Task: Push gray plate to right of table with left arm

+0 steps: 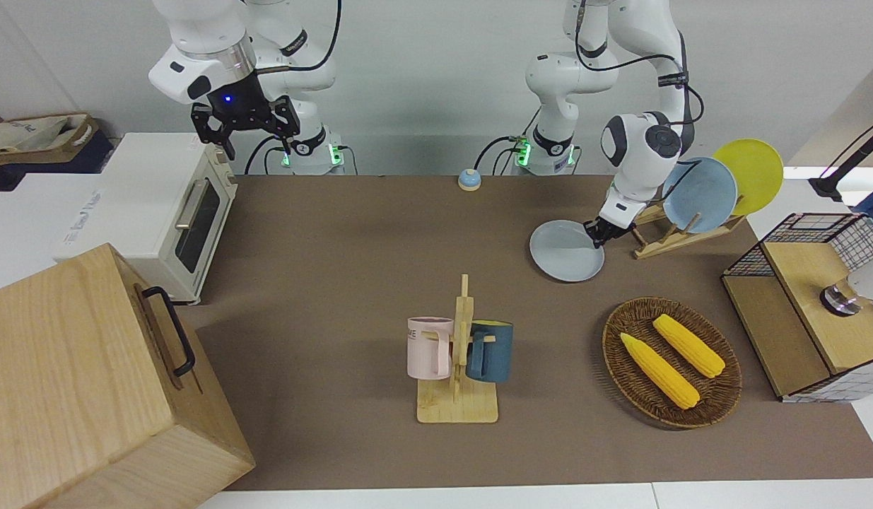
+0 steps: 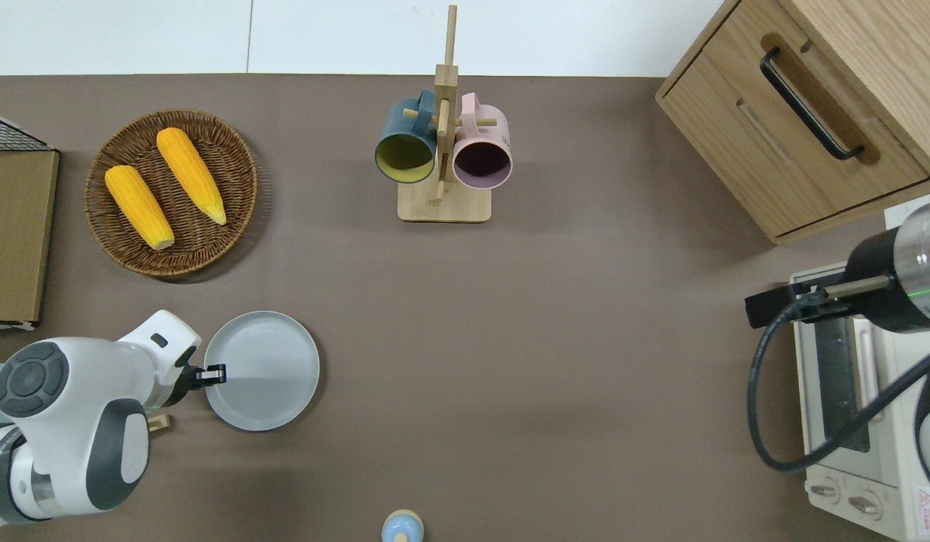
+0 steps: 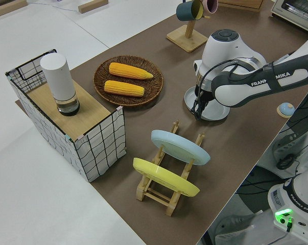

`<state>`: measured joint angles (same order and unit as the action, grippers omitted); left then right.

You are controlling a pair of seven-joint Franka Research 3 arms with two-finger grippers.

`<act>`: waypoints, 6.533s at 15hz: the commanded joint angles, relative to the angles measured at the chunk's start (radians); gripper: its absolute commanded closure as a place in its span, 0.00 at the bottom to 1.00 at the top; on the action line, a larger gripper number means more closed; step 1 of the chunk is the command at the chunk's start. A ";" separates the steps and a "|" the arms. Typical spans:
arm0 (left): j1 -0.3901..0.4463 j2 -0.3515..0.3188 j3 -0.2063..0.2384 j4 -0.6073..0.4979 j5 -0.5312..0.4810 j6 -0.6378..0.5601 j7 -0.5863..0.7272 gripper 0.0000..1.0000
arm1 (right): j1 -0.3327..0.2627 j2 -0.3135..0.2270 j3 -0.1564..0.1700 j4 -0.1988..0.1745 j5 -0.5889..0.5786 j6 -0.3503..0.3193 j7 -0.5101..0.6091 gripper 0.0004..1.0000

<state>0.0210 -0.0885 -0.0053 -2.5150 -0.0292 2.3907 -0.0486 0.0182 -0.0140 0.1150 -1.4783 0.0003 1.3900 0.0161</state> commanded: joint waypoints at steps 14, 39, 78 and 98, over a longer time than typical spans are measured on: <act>-0.271 0.085 -0.015 0.067 -0.112 0.021 -0.420 1.00 | -0.020 -0.003 0.015 0.009 0.006 -0.016 0.013 0.02; -0.708 0.404 -0.018 0.450 -0.100 0.019 -1.090 0.30 | -0.020 -0.003 0.017 0.009 0.006 -0.016 0.013 0.02; -0.303 -0.152 0.235 0.712 0.038 -0.835 -0.070 0.00 | -0.020 -0.003 0.017 0.009 0.006 -0.016 0.013 0.02; -0.096 0.016 0.108 0.935 0.025 -0.938 -0.033 0.00 | -0.020 -0.003 0.017 0.009 0.006 -0.016 0.013 0.02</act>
<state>-0.0981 -0.0870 0.1188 -1.6144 0.0062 1.4861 -0.1003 0.0182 -0.0140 0.1150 -1.4783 0.0003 1.3900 0.0161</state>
